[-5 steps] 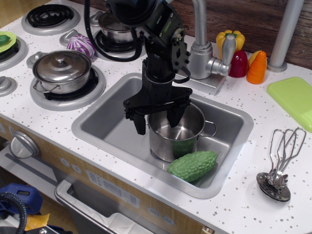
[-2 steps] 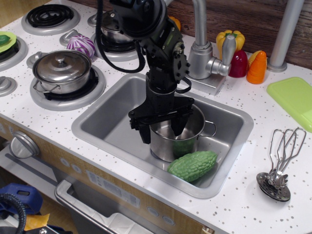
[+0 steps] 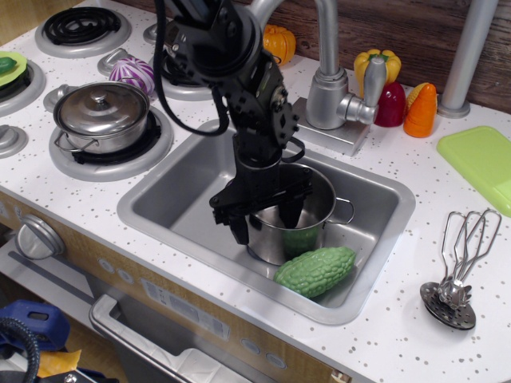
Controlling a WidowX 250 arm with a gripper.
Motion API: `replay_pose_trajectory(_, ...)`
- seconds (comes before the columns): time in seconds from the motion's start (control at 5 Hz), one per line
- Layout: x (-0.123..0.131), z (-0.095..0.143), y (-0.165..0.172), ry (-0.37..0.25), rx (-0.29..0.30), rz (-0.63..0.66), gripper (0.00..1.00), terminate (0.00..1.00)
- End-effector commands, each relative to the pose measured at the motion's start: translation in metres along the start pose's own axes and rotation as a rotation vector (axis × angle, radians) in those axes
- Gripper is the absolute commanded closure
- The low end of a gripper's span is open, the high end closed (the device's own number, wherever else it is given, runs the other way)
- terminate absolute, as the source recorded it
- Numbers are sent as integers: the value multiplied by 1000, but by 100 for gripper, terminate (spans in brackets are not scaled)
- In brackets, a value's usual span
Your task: Pick up pot from sink
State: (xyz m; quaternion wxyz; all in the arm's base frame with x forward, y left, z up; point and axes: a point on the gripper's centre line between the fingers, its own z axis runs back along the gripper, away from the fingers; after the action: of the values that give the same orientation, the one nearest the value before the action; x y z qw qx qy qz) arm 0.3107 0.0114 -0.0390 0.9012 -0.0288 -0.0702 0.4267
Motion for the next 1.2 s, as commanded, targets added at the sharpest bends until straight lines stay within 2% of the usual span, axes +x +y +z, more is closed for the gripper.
replay_pose_trajectory(0.0,9,2,-1,-24,-36,12,100,0)
replay_pose_trajectory(0.2,14,6,0,-108,-65,55,100,0)
replay_pose_trajectory(0.4,25,24,3,-176,-52,75,0,0)
replay_pose_trajectory(0.6,31,44,11,-225,-30,93,100,0)
replay_pose_trajectory(0.8,42,72,19,-255,11,94,100,0)
replay_pose_trajectory(1.0,48,101,27,-244,85,60,100,0)
